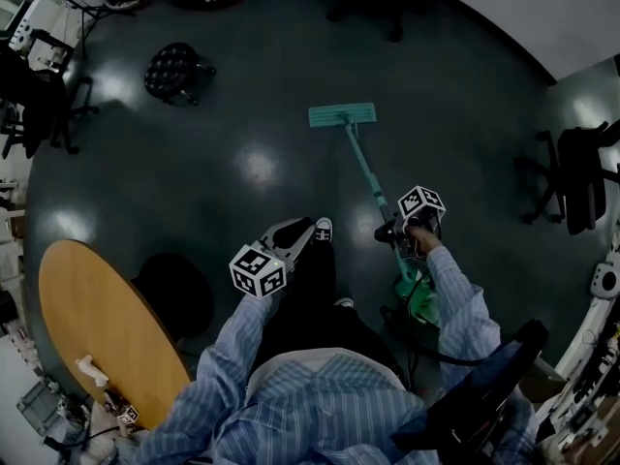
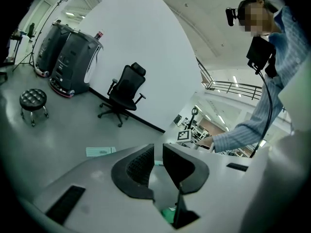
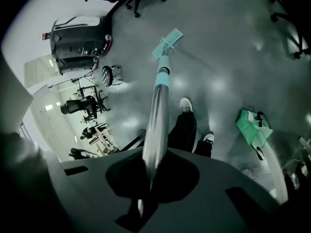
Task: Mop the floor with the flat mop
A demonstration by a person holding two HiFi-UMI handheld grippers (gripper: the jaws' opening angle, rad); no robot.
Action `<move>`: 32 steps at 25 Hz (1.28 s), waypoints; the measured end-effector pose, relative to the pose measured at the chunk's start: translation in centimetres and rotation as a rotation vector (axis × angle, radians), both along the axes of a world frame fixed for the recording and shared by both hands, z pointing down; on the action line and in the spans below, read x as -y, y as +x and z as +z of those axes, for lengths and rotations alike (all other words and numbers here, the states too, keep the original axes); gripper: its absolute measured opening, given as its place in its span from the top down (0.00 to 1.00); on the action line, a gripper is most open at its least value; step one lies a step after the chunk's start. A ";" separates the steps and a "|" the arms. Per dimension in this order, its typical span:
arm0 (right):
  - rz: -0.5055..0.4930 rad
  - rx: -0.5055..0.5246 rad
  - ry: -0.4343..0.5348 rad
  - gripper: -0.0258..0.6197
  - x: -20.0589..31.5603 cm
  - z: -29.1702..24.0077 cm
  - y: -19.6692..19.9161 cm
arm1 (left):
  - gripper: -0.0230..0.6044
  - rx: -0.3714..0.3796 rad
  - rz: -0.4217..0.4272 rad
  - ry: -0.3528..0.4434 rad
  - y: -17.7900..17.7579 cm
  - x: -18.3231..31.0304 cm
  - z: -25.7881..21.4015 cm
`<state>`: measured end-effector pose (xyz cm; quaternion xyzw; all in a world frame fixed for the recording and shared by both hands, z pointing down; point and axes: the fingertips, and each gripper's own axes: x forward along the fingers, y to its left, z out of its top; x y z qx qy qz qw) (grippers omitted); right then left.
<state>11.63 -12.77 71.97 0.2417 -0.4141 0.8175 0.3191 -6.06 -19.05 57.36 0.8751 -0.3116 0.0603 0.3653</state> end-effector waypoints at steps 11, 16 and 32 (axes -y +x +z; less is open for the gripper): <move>0.035 -0.024 0.068 0.91 20.0 4.1 -3.2 | 0.87 -0.005 -0.048 -0.060 -1.5 6.7 4.2; 0.029 -0.045 0.095 0.91 27.9 5.7 -3.9 | 0.87 -0.018 -0.081 -0.078 -2.3 8.7 5.6; 0.110 -0.066 0.164 0.91 45.1 8.9 -8.2 | 0.87 0.013 -0.235 -0.179 -6.5 8.4 10.3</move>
